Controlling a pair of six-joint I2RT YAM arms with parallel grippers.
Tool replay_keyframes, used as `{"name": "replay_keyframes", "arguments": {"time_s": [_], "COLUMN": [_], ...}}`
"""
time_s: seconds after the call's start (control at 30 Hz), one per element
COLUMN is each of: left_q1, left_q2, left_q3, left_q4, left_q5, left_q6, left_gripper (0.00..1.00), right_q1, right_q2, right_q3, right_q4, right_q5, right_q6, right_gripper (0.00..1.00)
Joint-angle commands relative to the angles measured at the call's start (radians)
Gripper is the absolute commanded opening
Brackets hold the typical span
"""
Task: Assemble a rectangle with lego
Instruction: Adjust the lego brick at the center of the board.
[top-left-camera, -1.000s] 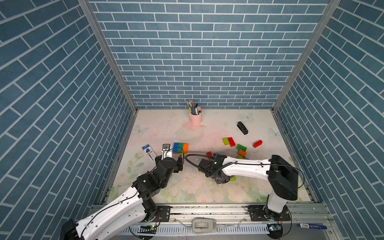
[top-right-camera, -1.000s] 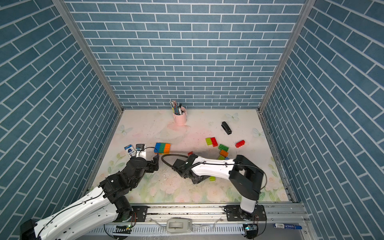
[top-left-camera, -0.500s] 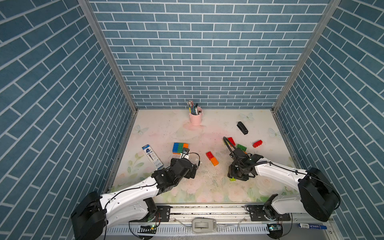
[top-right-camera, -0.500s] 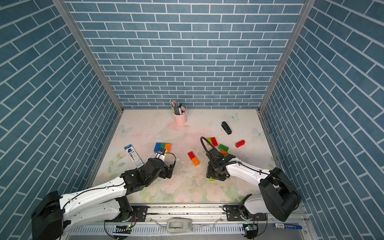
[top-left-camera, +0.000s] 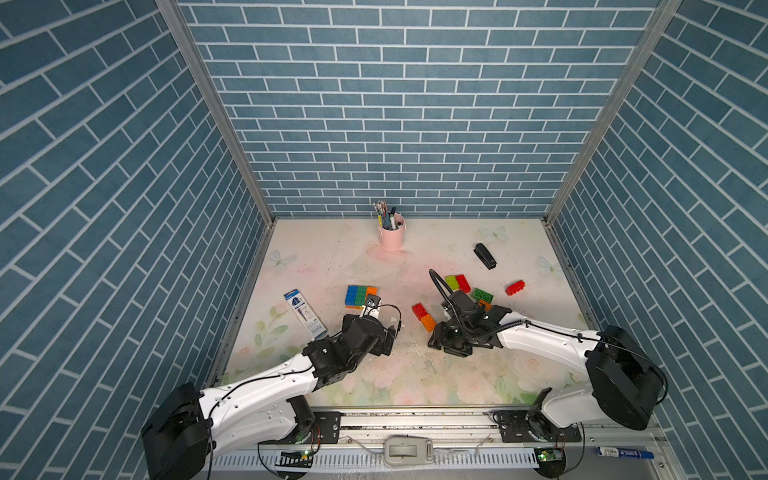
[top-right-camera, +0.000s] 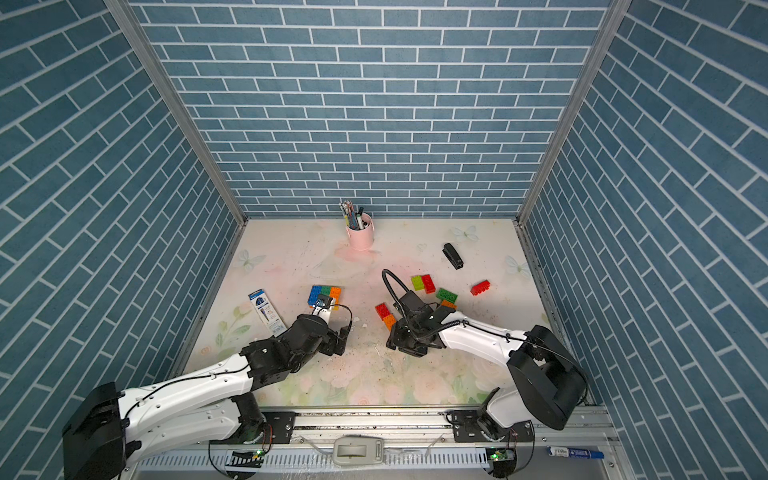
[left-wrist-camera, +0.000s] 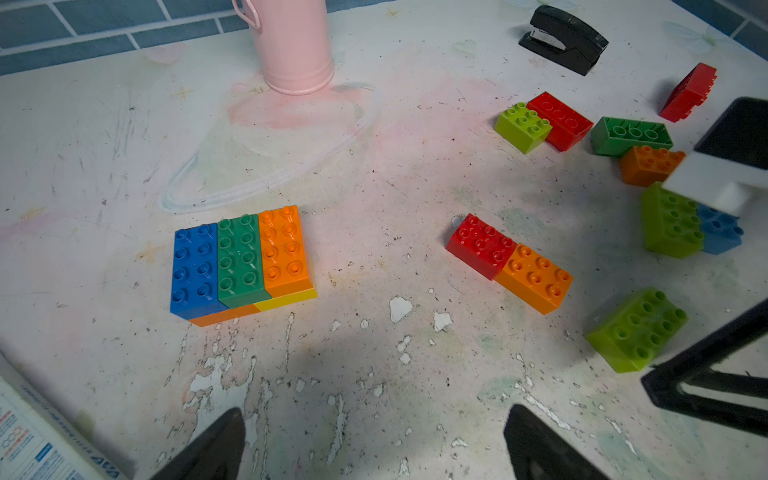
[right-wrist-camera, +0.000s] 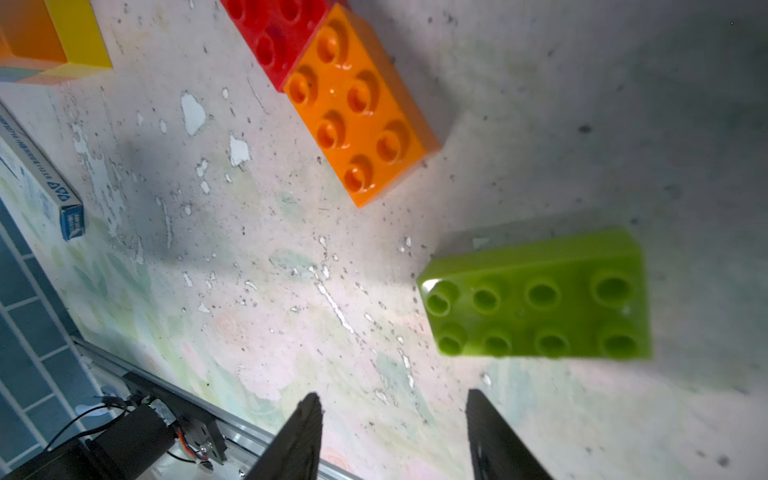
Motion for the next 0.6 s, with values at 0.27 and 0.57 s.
{"name": "replay_keyframes", "arguments": {"time_s": [0.27,0.57], "left_q1": [0.039,0.04], "left_q2": [0.086,0.136], "left_q3": [0.002,-0.02], "left_q4": [0.106,0.16], "left_q5": [0.053,0.063], "left_q6": [0.012,0.028], "left_gripper": [0.99,0.99], "right_q1": [-0.013,-0.013], "right_q2": [0.111,0.254], "right_q3": [0.192,0.241], "right_q4": [-0.342,-0.229], "right_q5": [0.255,0.202], "right_q6": [-0.258,-0.322], "right_gripper": [0.78,0.84]}}
